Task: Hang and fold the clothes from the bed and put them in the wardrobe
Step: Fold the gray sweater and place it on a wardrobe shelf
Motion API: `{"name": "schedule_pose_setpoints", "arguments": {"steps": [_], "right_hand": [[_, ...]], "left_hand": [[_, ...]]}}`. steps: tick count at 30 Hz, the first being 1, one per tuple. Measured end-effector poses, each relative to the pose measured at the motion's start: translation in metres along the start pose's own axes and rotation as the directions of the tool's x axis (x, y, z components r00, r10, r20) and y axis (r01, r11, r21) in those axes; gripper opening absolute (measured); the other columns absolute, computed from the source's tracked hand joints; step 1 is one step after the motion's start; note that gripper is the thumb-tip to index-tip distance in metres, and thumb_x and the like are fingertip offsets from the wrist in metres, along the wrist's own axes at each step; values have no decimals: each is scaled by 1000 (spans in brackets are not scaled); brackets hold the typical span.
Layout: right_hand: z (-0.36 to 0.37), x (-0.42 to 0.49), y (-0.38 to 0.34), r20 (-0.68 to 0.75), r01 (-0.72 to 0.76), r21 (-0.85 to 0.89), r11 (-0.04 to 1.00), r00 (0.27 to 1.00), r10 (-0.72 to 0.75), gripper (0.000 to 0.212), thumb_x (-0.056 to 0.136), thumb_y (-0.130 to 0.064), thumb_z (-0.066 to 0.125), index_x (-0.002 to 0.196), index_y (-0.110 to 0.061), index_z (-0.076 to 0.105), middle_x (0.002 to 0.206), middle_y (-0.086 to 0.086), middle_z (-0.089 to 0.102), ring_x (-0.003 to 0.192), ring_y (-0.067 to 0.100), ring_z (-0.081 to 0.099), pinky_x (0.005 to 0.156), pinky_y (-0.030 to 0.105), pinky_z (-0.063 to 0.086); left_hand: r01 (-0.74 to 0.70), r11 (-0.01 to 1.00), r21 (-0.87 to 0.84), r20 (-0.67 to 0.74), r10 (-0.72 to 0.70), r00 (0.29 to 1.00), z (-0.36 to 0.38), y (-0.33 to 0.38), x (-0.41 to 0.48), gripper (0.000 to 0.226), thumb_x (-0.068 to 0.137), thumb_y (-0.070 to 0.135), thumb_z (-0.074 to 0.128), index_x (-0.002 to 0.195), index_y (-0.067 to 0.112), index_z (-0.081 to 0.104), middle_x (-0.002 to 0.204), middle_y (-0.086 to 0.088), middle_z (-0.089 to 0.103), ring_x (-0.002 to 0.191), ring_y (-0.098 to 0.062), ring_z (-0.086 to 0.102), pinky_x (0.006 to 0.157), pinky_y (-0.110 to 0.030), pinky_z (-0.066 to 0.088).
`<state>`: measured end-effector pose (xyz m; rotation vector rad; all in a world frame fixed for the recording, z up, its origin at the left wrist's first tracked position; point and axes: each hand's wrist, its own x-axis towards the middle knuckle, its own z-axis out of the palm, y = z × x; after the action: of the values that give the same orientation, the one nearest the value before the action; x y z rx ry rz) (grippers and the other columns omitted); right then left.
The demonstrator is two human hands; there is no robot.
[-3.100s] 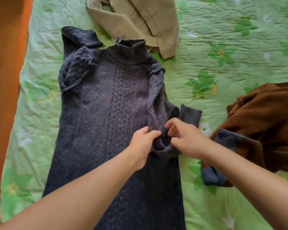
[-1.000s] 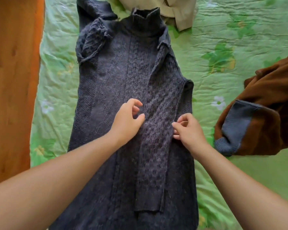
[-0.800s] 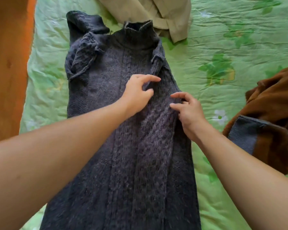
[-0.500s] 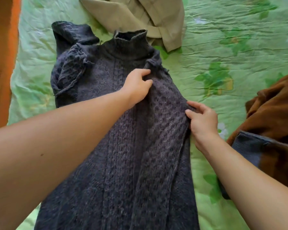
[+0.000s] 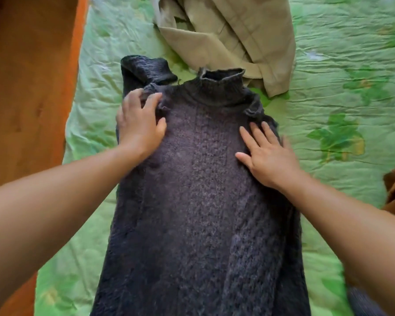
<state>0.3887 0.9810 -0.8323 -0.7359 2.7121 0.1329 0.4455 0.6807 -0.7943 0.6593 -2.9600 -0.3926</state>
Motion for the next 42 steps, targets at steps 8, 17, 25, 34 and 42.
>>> {"name": "schedule_pose_setpoints", "arguments": {"steps": [8,17,25,34,42], "right_hand": [[-25,17,-46,-43,-129,-109,986,991,125,66,99,-62,30,156,-29,25,167,12,12,154,35,2,119,64,6],[-77,32,-146,-93,33,860,509,991,94,34,102,-40,55,127,-19,64,110,-1,67,103,10,60,96,35,47],[-72,43,-151,265,-272,858,436,961,77,108,81,-45,81,161,-26,12,150,10,44,129,26,51,93,32,43],[-48,-25,-167,-79,-8,936,352,970,232,20,71,-3,52,85,-17,53,80,0,59,76,17,55,65,32,43],[20,-161,-126,-116,674,6,739,734,-669,45,75,-17,51,115,-26,68,150,11,47,150,45,21,118,61,25]], "left_hand": [[599,425,-679,451,-402,797,-14,-63,21,33,83,10,79,114,10,66,109,-11,70,94,-23,70,74,-25,59],[-248,835,-492,-103,227,968,-38,-54,-20,33,73,-2,55,102,8,67,100,-13,65,96,-34,62,85,-40,49],[-856,515,49,455,751,478,-22,-88,-109,32,76,19,60,109,17,61,139,-11,54,145,-31,38,120,-51,26],[338,775,-534,463,-66,884,-22,-24,-101,46,77,44,58,120,31,66,110,10,71,112,-17,63,102,-42,44],[266,584,-767,424,151,893,-34,-29,-196,49,80,-21,47,99,16,74,93,9,72,93,-3,64,82,-19,48]]}}
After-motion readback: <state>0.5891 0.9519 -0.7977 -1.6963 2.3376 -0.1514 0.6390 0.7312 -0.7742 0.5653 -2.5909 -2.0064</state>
